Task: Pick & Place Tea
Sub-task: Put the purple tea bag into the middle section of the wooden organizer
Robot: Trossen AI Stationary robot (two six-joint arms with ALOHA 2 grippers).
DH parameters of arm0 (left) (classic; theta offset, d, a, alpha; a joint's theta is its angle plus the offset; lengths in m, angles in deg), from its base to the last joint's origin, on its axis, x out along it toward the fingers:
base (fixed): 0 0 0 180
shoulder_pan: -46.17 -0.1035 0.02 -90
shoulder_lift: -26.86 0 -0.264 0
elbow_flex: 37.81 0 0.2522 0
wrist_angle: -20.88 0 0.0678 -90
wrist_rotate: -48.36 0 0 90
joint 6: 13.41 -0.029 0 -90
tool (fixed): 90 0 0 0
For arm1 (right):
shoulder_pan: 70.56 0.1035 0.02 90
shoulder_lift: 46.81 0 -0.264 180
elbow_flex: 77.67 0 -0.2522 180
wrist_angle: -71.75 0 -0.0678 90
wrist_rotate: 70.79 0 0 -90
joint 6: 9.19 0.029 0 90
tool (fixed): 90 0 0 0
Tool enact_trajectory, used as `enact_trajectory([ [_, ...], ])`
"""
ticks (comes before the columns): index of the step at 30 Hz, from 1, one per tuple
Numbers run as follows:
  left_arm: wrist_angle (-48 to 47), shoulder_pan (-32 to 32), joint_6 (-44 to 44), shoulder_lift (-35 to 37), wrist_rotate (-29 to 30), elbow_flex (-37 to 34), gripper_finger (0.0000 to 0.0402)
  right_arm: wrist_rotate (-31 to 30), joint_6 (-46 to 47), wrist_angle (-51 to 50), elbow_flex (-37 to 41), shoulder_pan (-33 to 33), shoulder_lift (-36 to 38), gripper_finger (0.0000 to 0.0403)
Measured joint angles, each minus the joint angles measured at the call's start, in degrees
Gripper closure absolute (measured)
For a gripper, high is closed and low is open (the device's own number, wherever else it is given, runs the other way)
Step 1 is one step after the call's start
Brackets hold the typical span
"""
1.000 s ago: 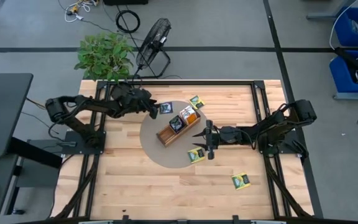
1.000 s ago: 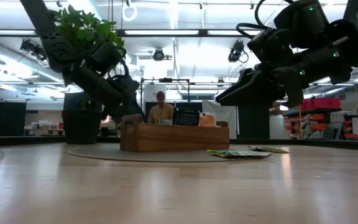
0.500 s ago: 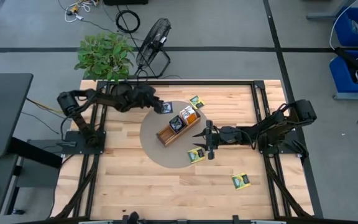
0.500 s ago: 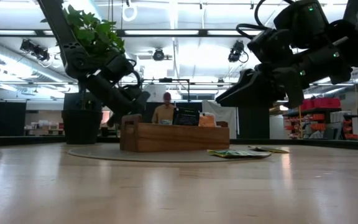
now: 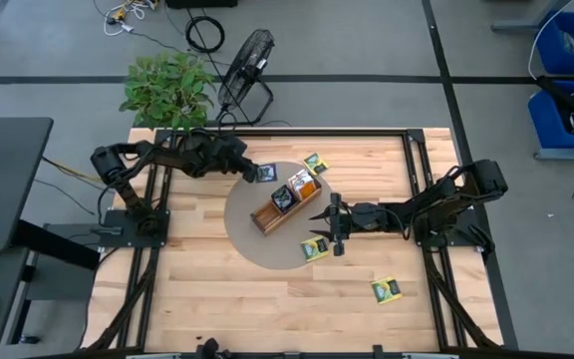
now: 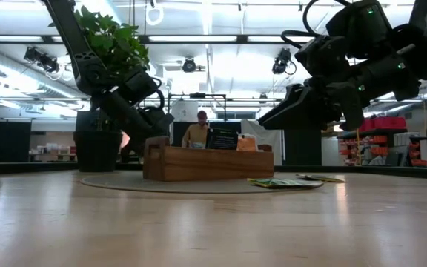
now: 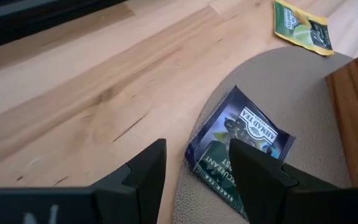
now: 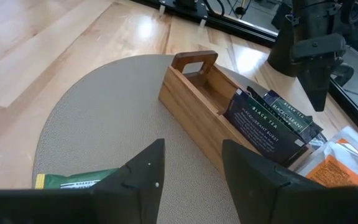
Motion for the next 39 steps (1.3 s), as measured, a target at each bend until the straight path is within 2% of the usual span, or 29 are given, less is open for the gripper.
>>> enact_trajectory([
  [12, 1.2, 0.0, -1.1, -3.5, -0.7, 0.0, 0.0220, 0.0, 0.1, 0.0, 0.0, 0.0, 0.0, 0.0234],
  [28, 2.0, 0.3, -1.5, -3.5, -1.5, 0.5, 0.0223, 0.0, 0.4, 0.1, 0.0, 0.0, 0.0, 0.0234],
  [32, 1.6, 0.3, -1.7, -3.5, -1.8, 1.2, 0.0246, 0.0, 0.4, 0.1, 0.0, 0.0, 0.0, 0.0234],
  [39, -2.2, 0.3, -2.6, -3.6, -0.7, 1.2, 0.0318, 0.0, 0.6, -0.1, 0.0, 0.0, 0.0, 0.0234],
])
